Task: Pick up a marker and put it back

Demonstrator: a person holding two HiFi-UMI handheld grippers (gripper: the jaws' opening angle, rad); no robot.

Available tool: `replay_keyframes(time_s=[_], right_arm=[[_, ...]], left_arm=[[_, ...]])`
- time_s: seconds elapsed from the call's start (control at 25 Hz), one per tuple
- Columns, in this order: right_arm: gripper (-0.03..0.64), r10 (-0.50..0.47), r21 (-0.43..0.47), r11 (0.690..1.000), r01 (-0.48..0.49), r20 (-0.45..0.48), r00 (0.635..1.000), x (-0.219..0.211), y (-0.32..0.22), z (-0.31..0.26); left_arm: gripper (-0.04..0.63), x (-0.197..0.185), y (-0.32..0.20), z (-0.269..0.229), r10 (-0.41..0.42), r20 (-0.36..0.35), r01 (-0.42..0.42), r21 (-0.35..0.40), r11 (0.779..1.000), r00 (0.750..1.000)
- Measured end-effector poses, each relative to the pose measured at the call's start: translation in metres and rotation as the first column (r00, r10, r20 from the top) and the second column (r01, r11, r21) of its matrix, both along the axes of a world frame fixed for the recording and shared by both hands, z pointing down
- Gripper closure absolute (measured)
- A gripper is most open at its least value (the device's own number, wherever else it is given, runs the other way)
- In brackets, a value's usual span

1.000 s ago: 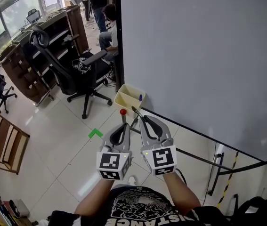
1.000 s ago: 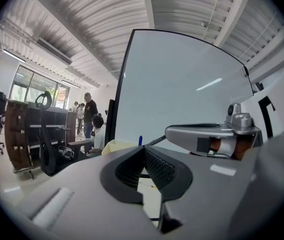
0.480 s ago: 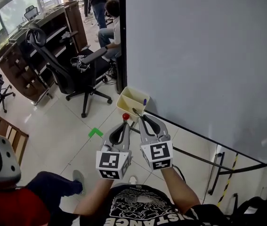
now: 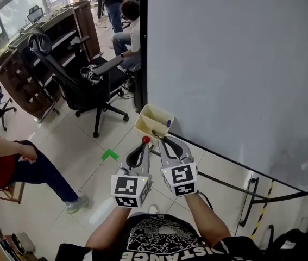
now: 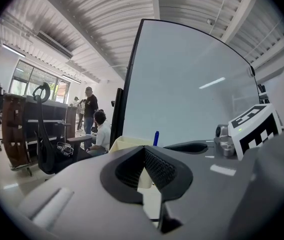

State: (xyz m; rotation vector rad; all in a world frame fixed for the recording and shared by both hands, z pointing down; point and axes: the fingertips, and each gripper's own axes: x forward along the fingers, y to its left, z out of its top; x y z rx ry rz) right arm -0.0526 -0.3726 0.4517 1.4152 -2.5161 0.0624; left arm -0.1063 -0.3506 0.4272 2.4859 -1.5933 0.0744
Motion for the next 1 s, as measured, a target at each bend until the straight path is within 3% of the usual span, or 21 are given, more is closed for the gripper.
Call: replay_keyframes(time_s=[1.0], right_arm=[[0.568, -0.028, 0.02, 0.999, 0.028, -0.01, 1.0, -0.001, 0.006, -0.003]], left_arm=[[0.591, 0.006, 0.004, -0.004, 0.004, 0.002, -0.004, 0.008, 1.0, 1.0]])
